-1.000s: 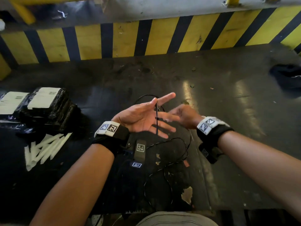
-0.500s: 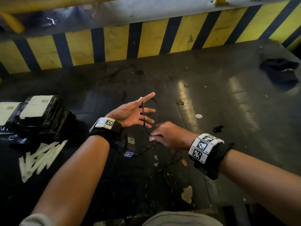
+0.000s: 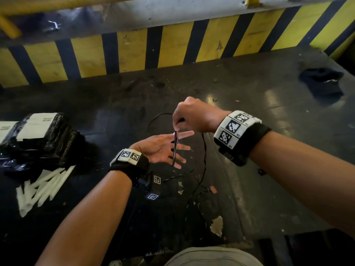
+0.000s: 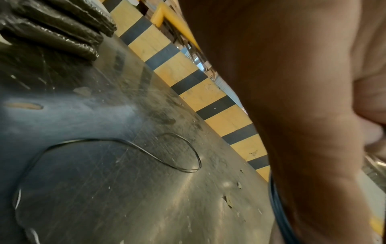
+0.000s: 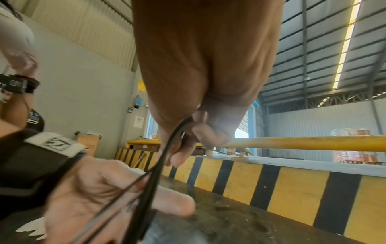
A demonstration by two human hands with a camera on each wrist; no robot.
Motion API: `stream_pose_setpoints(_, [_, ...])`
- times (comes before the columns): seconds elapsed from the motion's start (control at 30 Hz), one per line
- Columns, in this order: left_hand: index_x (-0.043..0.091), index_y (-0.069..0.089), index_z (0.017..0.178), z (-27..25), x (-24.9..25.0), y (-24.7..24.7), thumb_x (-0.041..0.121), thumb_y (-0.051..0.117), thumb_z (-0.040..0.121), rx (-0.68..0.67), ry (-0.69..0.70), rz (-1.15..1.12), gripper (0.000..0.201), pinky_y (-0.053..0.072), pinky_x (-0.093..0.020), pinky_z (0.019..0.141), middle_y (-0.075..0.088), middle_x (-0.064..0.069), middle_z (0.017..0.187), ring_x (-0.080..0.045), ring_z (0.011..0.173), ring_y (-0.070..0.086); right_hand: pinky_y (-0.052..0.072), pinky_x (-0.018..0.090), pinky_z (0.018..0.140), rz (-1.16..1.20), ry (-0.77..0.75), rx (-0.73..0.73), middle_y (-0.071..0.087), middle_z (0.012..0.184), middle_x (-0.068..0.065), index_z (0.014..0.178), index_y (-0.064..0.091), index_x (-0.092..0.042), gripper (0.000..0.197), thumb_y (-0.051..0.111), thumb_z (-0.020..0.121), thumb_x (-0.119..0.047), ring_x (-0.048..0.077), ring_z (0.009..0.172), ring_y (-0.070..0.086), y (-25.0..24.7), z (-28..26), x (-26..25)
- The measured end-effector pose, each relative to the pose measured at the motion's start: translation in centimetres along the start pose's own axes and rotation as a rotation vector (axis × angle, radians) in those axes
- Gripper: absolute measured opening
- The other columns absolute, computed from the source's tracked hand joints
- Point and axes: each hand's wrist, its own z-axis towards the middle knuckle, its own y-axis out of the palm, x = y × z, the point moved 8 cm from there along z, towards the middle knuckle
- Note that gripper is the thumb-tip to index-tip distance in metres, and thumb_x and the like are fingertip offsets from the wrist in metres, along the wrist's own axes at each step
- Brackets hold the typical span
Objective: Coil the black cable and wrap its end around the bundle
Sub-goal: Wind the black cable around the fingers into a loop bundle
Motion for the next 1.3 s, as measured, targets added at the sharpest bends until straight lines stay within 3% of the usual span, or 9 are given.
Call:
stream_pose_setpoints(0.37, [0.036,0.043,0.152,-1.3,-0.3,1.2,0.048,0.039,0.101,-0.082,0.088,-0.137,0.053,0.033,-0.071,0.110,0.041,-0.025,0.156,-0.059,0.137,0.038,0.061,0.035,0.081,0.058,-0.078,0.064,0.077,0.084,-0.008,0.088,0.082,-0.023,0.007,0.079,0.086,-0.029,0.009,0.080,0.071,-0.9,2.2,2.1])
stream_pose_setpoints(0.63, [0.030,0.049,0.147,-3.3,0.9,5.0,0.045,0.034,0.102,-0.340,0.075,-0.108,0.050,0.016,-0.080,0.111,0.023,-0.033,0.161,-0.064,0.142,0.021,0.042,-0.003,0.074,0.112,-0.109,0.120,0.081,0.096,-0.003,0.100,0.083,-0.018,0.013,0.077,0.090,-0.023,-0.005,0.080,0.066,0.5,1.2,4.1])
stream_pose_setpoints(0.73, [0.029,0.051,0.145,-4.1,2.4,7.0,0.044,0.036,0.101,-0.446,0.154,-0.138,0.049,0.017,-0.078,0.111,0.018,-0.034,0.161,-0.066,0.142,0.013,0.037,-0.008,0.070,0.124,-0.060,0.153,0.082,0.099,0.006,0.103,0.082,-0.012,0.015,0.075,0.090,-0.014,0.008,0.084,0.073,1.9,-0.4,5.3])
stream_pose_setpoints(0.83, [0.032,0.050,0.146,-4.0,4.8,7.7,0.045,0.043,0.099,-0.458,0.261,-0.147,0.049,0.030,-0.072,0.108,0.031,-0.027,0.159,-0.063,0.140,0.020,0.043,0.004,0.068,0.176,-0.004,0.051,0.081,0.095,0.008,0.099,0.081,-0.010,0.014,0.068,0.096,-0.012,0.011,0.082,0.073,5.5,-2.5,4.8])
stream_pose_setpoints(0.9, [0.034,0.048,0.147,-3.6,6.1,6.9,0.045,0.040,0.099,-0.399,0.309,-0.148,0.050,0.029,-0.071,0.108,0.030,-0.026,0.160,-0.060,0.141,0.024,0.049,0.019,0.079,0.279,0.029,-0.051,0.079,0.095,0.000,0.095,0.080,-0.018,0.017,0.063,0.099,-0.018,0.000,0.088,0.070,9.1,-3.6,4.1])
stream_pose_setpoints(0.97, [0.036,0.043,0.151,-3.1,6.4,5.2,0.046,0.037,0.100,-0.316,0.323,-0.137,0.052,0.028,-0.072,0.109,0.025,-0.025,0.164,-0.065,0.141,0.022,0.052,0.028,0.096,0.361,0.030,-0.079,0.078,0.109,-0.004,0.109,0.078,-0.018,0.019,0.062,0.100,-0.024,-0.001,0.102,0.067,11.8,-4.3,3.5])
stream_pose_setpoints(1.17, [0.041,0.034,0.155,-2.0,4.8,0.5,0.050,0.046,0.098,-0.096,0.291,-0.140,0.059,0.040,-0.065,0.108,0.025,-0.021,0.164,-0.062,0.138,0.032,0.044,0.004,0.079,0.394,-0.101,-0.068,0.074,0.096,-0.011,0.112,0.077,-0.014,0.020,0.062,0.101,-0.020,-0.001,0.089,0.068,13.2,-5.4,-0.2])
stream_pose_setpoints(1.23, [0.044,0.038,0.153,-1.8,4.2,-0.4,0.052,0.057,0.093,-0.038,0.262,-0.150,0.063,0.040,-0.064,0.109,0.023,-0.020,0.164,-0.061,0.138,0.034,0.051,0.012,0.083,0.379,-0.097,-0.082,0.073,0.095,-0.009,0.111,0.076,-0.015,0.021,0.058,0.103,-0.023,0.003,0.089,0.069,12.6,-5.2,-1.0])
stream_pose_setpoints(1.3, [0.046,0.045,0.148,-1.7,3.3,-0.8,0.055,0.066,0.087,-0.007,0.210,-0.142,0.065,0.042,-0.062,0.108,0.024,-0.016,0.162,-0.059,0.138,0.037,0.057,0.034,0.087,0.330,-0.090,-0.073,0.070,0.091,-0.006,0.103,0.076,-0.018,0.022,0.056,0.103,-0.026,0.010,0.086,0.068,11.5,-5.1,-1.5])
